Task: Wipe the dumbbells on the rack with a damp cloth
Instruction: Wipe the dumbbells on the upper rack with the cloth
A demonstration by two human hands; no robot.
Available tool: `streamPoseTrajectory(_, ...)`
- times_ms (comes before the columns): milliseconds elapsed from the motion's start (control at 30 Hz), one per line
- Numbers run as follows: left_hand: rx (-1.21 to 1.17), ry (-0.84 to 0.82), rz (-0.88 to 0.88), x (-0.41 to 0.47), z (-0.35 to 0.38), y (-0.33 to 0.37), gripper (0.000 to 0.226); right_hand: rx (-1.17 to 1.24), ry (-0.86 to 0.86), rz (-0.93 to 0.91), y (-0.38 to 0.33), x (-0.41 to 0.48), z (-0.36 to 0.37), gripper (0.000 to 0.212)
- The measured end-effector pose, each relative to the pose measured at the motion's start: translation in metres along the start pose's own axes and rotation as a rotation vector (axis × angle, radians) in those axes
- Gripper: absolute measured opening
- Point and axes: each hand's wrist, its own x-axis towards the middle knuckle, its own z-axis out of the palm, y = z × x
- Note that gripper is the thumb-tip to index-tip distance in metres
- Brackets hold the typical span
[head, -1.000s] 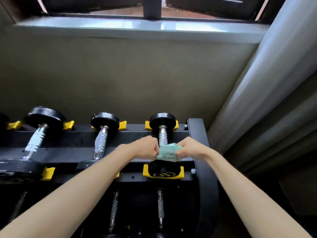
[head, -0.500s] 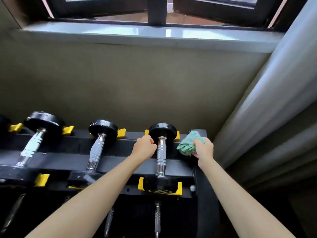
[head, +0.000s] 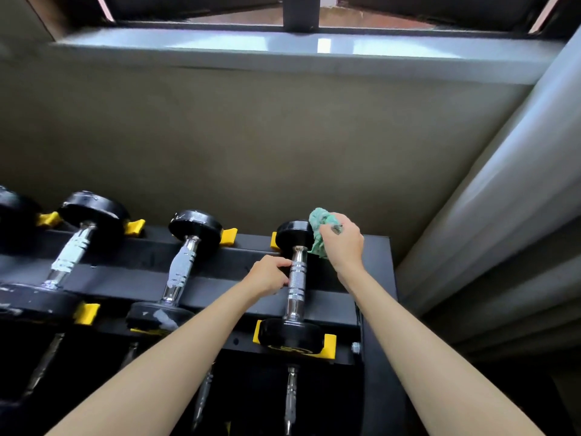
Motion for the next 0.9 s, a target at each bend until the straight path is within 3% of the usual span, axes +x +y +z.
streamPoseTrajectory(200,-0.11,0.054,0.009,-0.019,-0.009,-0.013,0.052,-0.03,-0.153,-0.05,-0.029,-0.013,0.023,0.02)
streamPoseTrajectory(333,-0.196,0.168,0.002,-0.034,-0.032,-0.026,0.022,0.238,-0.301,0.137,-0.038,-0.039,0.05,0.014)
streamPoseTrajectory(433,-0.327,0.263,-0.007,-0.042,-0.063,-0.037,0.018,0.436,-0.313,0.251,-0.042,-0.052,0.066,0.013)
streamPoseTrajectory(533,-0.486,0.364,0.041,-0.047,-0.097,-0.046,0.015,0.451,-0.281,0.278,-0.047,-0.055,0.084,0.021)
streamPoseTrajectory(667,-0.58,0.437,0.101,-0.041,-0.144,-0.064,0.017,0.384,-0.165,0.357,-0.049,-0.052,0.115,0.008)
streamPoseTrajectory(800,-0.52,0.479,0.044,-0.011,-0.185,-0.097,0.019,0.368,0.012,0.463,-0.043,-0.051,0.147,0.013)
streamPoseTrajectory(900,-0.347,0.406,0.045,0.016,-0.205,-0.118,0.033,0.275,0.121,0.472,-0.037,-0.046,0.166,0.011)
